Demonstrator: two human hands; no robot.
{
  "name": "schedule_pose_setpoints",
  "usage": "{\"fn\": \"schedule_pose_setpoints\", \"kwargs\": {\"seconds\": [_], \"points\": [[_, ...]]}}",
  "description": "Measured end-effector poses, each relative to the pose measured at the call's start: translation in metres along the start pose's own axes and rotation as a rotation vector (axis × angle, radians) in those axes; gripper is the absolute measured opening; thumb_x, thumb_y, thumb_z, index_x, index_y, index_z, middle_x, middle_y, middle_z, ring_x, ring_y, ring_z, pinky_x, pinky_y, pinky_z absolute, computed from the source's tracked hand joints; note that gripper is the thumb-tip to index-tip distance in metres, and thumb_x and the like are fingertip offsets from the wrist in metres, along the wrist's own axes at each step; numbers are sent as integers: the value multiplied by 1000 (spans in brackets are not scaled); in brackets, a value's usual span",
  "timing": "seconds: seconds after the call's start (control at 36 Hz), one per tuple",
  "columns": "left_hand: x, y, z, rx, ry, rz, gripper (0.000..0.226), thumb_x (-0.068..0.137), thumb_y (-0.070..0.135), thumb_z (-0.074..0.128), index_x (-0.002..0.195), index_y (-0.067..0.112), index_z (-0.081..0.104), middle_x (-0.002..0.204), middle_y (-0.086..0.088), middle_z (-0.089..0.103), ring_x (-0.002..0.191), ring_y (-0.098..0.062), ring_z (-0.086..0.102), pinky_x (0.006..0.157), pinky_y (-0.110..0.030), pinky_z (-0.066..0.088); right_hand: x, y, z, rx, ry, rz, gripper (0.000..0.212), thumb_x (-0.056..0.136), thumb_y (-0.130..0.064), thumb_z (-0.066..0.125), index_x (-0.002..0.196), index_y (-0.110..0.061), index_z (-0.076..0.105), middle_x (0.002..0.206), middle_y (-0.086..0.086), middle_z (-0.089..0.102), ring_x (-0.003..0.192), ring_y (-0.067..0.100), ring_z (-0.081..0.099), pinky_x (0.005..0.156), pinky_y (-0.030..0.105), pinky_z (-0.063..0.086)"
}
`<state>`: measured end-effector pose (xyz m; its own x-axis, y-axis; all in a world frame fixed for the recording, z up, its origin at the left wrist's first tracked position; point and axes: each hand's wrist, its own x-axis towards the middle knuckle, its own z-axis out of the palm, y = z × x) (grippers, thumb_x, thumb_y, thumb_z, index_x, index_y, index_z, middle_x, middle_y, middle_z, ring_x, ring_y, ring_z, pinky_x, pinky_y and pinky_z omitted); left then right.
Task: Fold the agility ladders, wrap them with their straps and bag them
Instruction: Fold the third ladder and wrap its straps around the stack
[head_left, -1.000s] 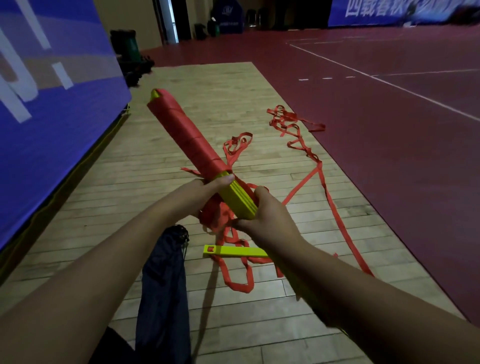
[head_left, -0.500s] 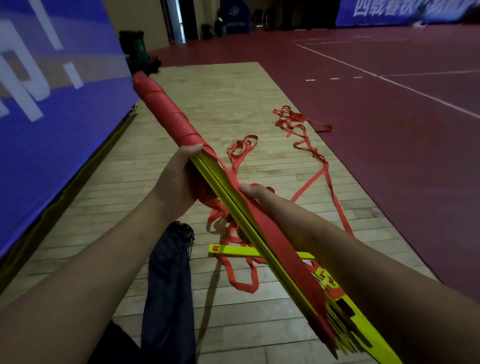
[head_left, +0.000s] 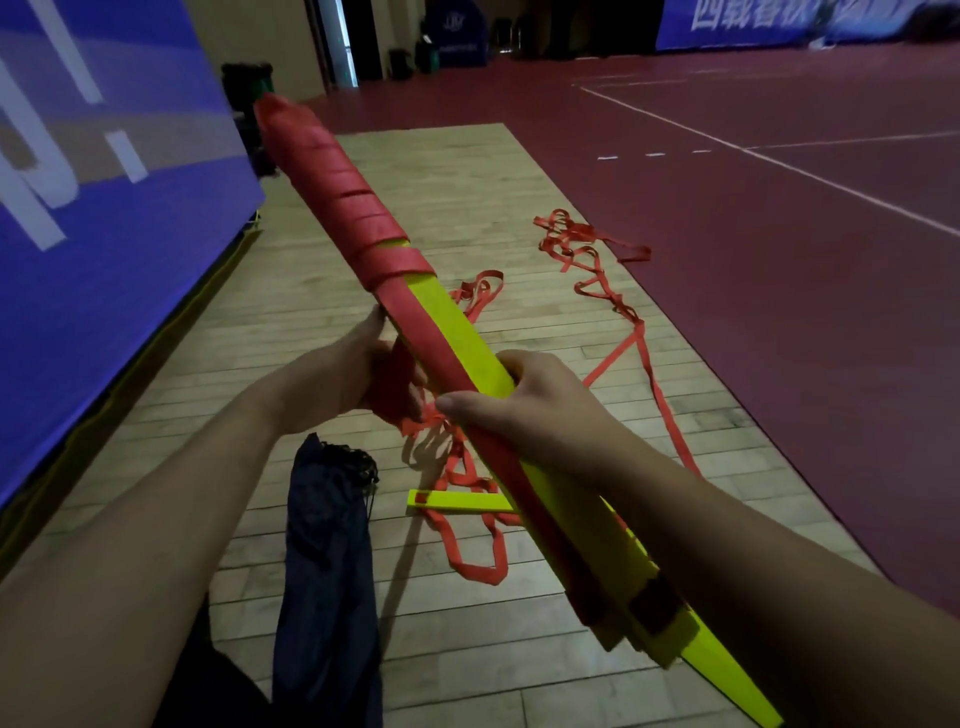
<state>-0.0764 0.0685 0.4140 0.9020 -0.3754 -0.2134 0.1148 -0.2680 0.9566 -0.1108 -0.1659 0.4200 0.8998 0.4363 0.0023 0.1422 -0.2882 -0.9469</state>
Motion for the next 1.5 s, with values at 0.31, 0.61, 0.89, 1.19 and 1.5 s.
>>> {"fn": "schedule_pose_setpoints", "kwargs": {"seconds": [0.31, 0.61, 0.89, 1.19, 1.5], "points": [[15, 11, 44, -41, 235, -31, 60, 77, 64, 61, 95, 7, 59, 51, -1, 45, 40, -12, 38, 43, -22, 36, 7, 23, 9, -733, 219, -63, 44, 89, -29, 74, 109, -24, 36, 100, -2, 57, 89, 24, 64, 69, 37, 52], [17, -3, 41, -519, 410, -12, 32, 89, 44, 55, 81, 13, 60, 78, -12, 52, 51, -15, 44, 36, -18, 32, 5, 15, 15, -344, 26, 18, 59, 90, -54, 68, 130, -22, 38, 112, -4, 52, 95, 15, 63, 82, 38, 59], [15, 1, 34, -489, 259, 151, 41, 80, 44, 53, 101, 9, 62, 89, -9, 67, 84, -24, 67, 79, -38, 56, -6, 16, 10, 290, -290, 261, 30, 93, -31, 69, 114, -11, 62, 90, 8, 75, 78, 19, 73, 65, 27, 58], [16, -5, 27, -70, 191, -24, 67, 78, 71, 54, 105, 9, 59, 66, -6, 64, 58, -21, 62, 60, -33, 53, 6, 26, 11, -216, 56, 100, 52, 86, -24, 79, 130, -17, 51, 105, 3, 69, 85, 17, 73, 77, 39, 63], [27, -16, 34, -288, 492, 62, 55, 85, 68, 58, 78, 13, 61, 57, -2, 56, 51, -19, 53, 56, -31, 45, 9, 31, 25, -588, 117, 10, 41, 94, -28, 71, 124, -21, 44, 99, -7, 59, 75, 5, 60, 62, 19, 51]]}}
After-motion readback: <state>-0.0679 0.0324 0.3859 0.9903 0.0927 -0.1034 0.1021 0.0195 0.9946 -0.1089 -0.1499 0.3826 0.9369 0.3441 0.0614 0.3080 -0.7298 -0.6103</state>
